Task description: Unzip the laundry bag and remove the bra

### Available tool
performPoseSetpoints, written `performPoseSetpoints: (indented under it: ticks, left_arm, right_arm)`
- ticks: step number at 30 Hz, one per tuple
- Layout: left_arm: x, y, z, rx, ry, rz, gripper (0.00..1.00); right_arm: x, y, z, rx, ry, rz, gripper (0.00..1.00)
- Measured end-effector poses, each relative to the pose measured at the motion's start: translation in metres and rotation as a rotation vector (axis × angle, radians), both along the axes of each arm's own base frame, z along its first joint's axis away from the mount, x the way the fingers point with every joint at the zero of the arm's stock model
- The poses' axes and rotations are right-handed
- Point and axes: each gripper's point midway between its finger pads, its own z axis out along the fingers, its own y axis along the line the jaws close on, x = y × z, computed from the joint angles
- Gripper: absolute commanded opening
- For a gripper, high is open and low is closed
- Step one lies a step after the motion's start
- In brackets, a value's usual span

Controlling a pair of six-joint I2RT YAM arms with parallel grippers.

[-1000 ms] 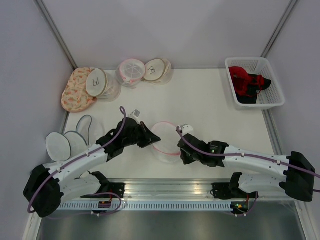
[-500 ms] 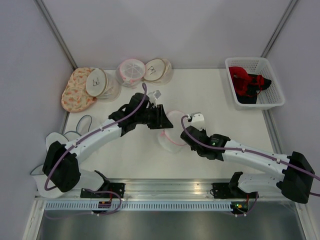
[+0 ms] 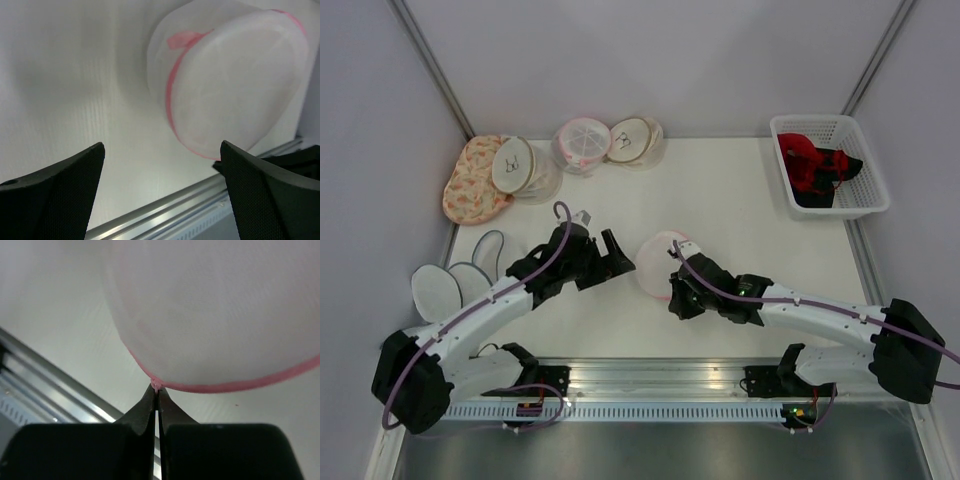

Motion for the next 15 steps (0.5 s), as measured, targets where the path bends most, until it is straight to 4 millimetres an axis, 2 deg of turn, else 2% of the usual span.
performPoseSetpoints:
  ticks: [4, 11, 12, 14, 15]
  left_arm:
    - [-0.016, -0.015, 0.01, -0.174, 0.007, -0.001, 0.99]
    - [-0.031, -0.044, -0.009, -0.311, 0.13, -0.038, 0.99]
    - [-0.031, -0.047, -0.01, -0.319, 0.136, -0.041, 0.98]
    - [-0.032, -0.054, -0.013, -0.341, 0.154, -0.045, 0.84]
    - [-0.032, -0.056, -0.015, -0.351, 0.157, -0.045, 0.74]
  right_arm:
    - [-0.014, 0.034, 0.007, 0.129, 0.056, 0.114, 0.0]
    - [-0.033, 0.061, 0.009, 0.215, 0.11, 0.231, 0.0]
    - [-0.035, 0.064, 0.011, 0.224, 0.112, 0.243, 0.0]
    - [-0.039, 0.069, 0.014, 0.245, 0.113, 0.266, 0.01]
    - [-0.04, 0.07, 0.016, 0.252, 0.112, 0.272, 0.0]
